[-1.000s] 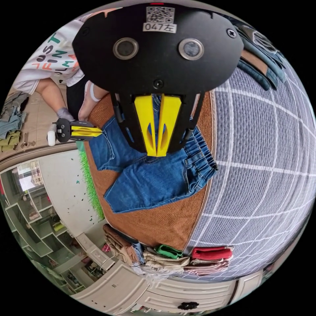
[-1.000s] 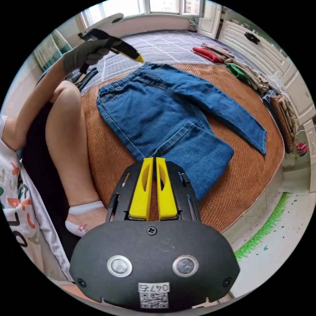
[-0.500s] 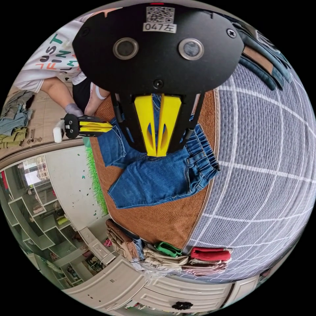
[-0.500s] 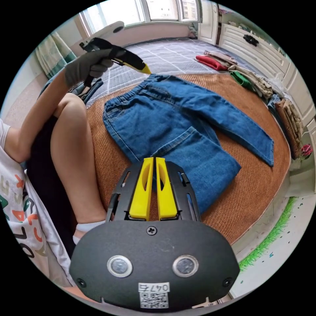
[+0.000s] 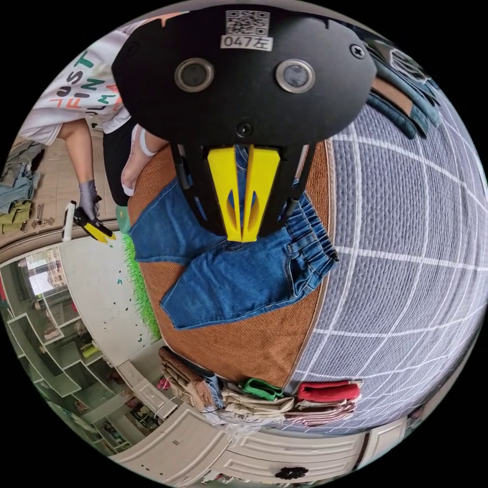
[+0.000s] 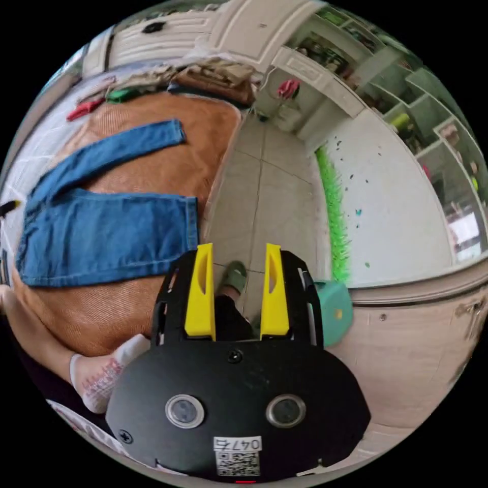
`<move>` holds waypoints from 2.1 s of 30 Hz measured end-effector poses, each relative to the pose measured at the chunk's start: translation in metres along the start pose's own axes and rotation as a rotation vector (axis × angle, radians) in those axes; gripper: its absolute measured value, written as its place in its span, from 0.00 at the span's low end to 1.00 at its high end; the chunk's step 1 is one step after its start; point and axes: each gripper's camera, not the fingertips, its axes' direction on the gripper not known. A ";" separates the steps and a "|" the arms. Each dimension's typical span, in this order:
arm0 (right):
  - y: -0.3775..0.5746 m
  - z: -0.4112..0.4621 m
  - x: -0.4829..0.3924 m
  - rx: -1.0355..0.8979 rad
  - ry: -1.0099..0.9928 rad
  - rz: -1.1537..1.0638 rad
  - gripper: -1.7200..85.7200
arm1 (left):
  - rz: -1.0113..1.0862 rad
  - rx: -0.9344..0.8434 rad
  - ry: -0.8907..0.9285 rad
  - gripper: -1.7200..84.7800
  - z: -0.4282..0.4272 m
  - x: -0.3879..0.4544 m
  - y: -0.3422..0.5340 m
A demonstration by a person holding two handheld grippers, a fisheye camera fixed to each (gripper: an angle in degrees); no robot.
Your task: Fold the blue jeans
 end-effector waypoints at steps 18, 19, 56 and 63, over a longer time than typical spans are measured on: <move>-0.198 -0.012 -0.234 0.197 -0.507 -0.747 0.01 | -0.190 0.085 -0.074 0.01 0.010 -0.064 -0.026; -0.202 -0.005 -0.232 0.181 -0.496 -0.749 0.01 | -0.202 0.077 -0.069 0.01 0.011 -0.069 -0.027; -0.239 -0.035 0.100 0.409 -0.807 -0.678 0.03 | -0.388 0.317 0.170 0.06 -0.009 -0.134 -0.001; -0.105 -0.043 0.199 0.450 -1.049 -0.652 0.03 | -0.306 0.272 0.242 0.22 -0.011 -0.106 -0.008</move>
